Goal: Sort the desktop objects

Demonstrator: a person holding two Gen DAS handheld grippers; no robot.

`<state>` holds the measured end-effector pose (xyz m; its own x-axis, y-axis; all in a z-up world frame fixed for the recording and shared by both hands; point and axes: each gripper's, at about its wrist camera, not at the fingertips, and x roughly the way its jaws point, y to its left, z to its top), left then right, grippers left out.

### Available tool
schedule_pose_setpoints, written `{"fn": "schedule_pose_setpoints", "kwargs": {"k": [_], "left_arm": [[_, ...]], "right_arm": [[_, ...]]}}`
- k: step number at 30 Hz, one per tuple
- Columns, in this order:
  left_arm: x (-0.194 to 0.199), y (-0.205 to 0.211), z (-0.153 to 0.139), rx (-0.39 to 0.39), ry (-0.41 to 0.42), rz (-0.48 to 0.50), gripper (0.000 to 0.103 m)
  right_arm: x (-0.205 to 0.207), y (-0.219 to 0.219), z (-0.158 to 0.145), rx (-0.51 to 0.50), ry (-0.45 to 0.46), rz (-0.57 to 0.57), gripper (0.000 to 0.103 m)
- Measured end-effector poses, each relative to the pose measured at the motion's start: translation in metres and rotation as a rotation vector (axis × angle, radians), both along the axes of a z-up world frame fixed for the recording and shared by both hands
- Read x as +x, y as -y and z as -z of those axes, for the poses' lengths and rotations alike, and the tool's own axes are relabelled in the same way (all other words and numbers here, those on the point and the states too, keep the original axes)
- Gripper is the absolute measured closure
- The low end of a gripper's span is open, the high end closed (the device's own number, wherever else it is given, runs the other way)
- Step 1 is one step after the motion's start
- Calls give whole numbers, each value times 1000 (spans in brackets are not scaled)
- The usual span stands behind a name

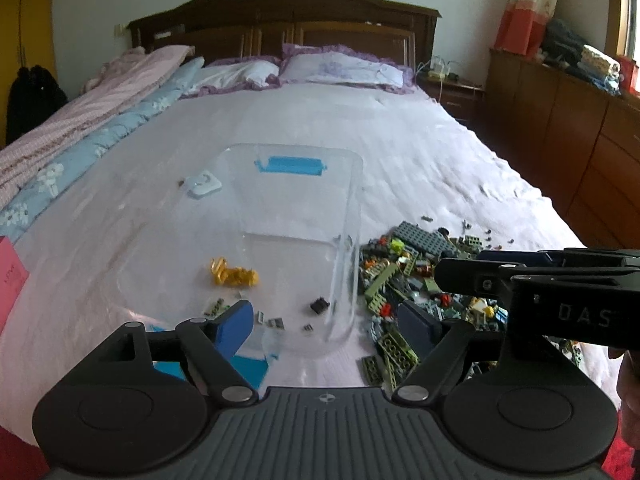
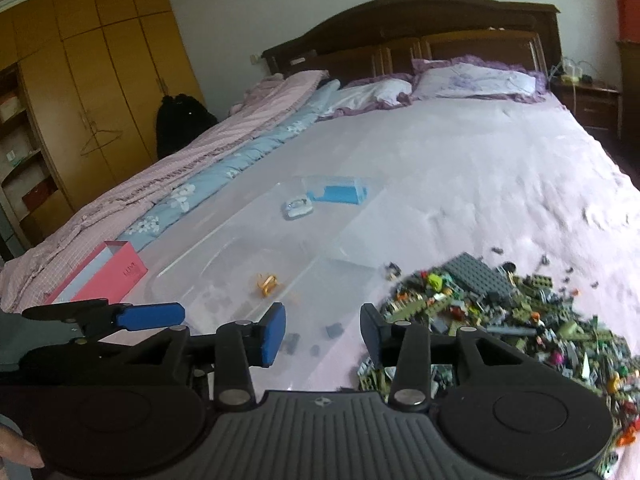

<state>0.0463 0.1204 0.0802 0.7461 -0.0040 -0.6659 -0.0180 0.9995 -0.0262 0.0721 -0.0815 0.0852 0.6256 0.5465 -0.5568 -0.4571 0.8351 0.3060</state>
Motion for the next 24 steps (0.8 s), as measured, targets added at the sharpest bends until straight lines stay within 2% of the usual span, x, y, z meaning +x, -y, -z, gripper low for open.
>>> {"fn": "schedule_pose_setpoints", "kwargs": {"k": [3,14,24], "left_arm": [[-4,2,2,-3,-5,-6,22],[-17,10,10,-2,-18,-67,7],[-24,15,12,19,-9,-91,0]], "right_arm": [[-5,7,5,5,-10,12,58],[-14,15,15,7,-36,42,48],[-21,21,19,11,-47,59,46]]}}
